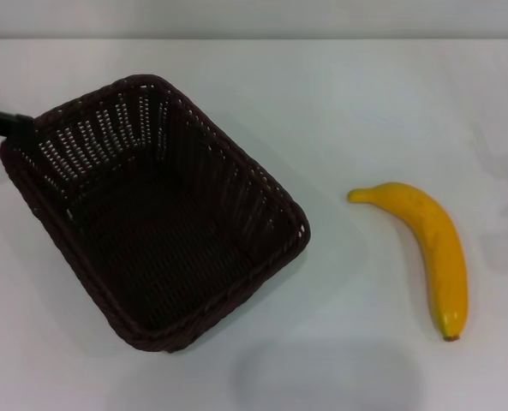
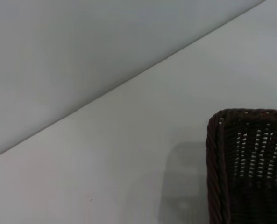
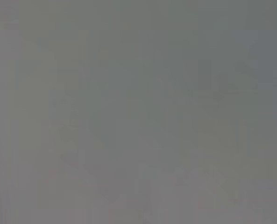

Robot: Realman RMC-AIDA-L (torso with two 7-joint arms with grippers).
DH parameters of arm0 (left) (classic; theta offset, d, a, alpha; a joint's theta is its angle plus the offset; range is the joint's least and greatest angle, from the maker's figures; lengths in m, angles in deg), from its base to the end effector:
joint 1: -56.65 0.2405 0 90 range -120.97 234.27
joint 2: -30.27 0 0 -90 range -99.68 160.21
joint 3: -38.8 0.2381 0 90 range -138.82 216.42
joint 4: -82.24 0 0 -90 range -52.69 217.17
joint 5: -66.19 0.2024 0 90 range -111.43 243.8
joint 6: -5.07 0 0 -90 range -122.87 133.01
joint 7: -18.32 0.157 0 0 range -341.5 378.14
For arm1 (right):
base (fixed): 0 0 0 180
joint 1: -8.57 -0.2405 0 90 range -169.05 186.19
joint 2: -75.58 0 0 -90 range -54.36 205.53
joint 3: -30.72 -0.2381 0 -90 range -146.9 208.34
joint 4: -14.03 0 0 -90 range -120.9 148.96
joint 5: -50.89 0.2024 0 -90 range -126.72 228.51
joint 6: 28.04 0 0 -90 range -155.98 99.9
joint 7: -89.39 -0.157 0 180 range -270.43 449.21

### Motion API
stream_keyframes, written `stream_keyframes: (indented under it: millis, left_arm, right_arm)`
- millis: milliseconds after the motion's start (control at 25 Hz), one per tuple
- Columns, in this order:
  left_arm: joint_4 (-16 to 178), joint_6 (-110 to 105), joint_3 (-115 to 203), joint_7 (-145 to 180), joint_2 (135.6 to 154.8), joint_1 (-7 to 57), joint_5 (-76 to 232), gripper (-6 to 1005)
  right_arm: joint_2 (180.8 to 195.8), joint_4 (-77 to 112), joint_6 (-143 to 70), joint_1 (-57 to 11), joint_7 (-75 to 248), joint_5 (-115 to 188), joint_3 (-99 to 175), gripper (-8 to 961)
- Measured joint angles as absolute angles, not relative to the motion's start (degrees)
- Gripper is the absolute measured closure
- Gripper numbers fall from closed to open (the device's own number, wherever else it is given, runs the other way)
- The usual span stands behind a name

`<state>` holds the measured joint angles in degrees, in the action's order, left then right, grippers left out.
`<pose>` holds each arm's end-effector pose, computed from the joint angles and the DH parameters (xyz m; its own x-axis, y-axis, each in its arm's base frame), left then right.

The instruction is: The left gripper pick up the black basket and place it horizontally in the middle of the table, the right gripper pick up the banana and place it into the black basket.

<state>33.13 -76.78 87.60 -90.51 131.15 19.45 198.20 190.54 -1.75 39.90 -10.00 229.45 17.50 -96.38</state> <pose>-0.2675 0.3947 0.1334 0.8338 0.5448 0.0893 0.5128 -0.7044 -0.4907 0.3491 0.3264 0.0927 0.5383 0.1029 -0.8365 -0.8308 -0.1021 -0.5472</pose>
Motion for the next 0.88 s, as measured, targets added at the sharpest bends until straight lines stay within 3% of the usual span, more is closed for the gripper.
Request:
stream_keyframes:
  millis: [160,880]
  left_arm:
    - [33.60,-76.25,87.49,-88.07,132.23,19.47,197.96,140]
    - [39.98,-72.33,86.18,-81.30,133.98,18.27,196.55,117]
  right_arm:
    - [190.54,-1.73,39.82,-10.16,229.30,17.50,-96.38,112]
    - [190.63,-1.51,39.53,-9.80,227.56,17.55,-96.40,111]
